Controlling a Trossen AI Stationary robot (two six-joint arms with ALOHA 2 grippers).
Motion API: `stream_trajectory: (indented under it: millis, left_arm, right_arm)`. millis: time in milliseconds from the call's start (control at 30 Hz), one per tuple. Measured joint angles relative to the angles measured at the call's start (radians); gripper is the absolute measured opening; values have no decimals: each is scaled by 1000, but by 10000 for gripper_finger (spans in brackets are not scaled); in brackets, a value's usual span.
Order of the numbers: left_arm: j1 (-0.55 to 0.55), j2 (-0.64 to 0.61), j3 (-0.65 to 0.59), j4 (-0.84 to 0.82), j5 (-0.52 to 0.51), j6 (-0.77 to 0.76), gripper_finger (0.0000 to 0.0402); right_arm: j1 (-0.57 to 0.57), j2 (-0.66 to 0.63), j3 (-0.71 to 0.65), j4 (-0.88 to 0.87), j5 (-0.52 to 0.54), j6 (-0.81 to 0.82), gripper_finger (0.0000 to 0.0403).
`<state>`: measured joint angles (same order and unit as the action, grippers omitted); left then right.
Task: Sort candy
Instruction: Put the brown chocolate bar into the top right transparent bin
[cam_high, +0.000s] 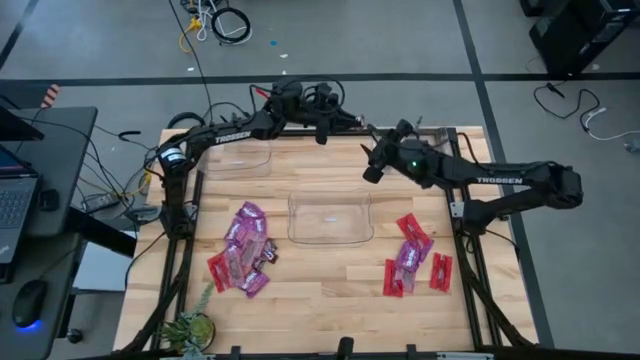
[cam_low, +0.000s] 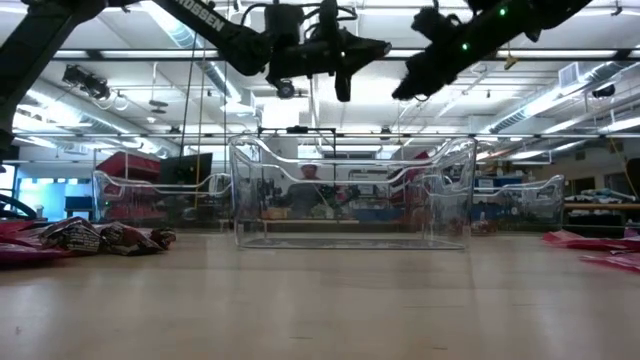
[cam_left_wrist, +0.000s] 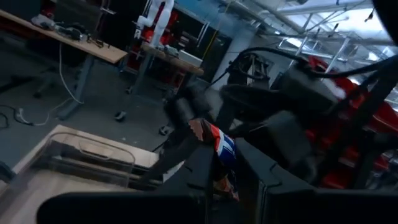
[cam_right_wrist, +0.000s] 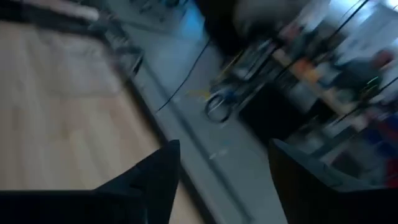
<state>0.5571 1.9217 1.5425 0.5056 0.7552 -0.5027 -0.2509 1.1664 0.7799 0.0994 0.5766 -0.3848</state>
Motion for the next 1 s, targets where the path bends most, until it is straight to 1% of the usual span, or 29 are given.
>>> stream_trajectory:
  millis: [67,133,300,433,567,867,1000]
  left_arm:
    - [0,0,0,-6,4,-4,46]
    - [0,0,0,-3,6,-3,46]
    - [0,0,0,-4,-1,-4,46]
    - [-8,0,0,-3,-2,-2,46]
    - [-24,0,-1,-5,3,1,46]
    - [-61,0,-1,-15,53,35,46]
    - [-68,0,-1,-44,68,82,47]
  right_arm:
    - [38,-1,0,62,49,-55,238]
    - [70,-1,0,123,70,-100,245]
    - [115,1,0,247,79,-185,259]
    - [121,1,0,323,79,-246,265]
    - [117,1,0,335,81,-298,262]
    - [120,2,0,329,69,-297,242]
    - [129,2,0,313,53,-291,228]
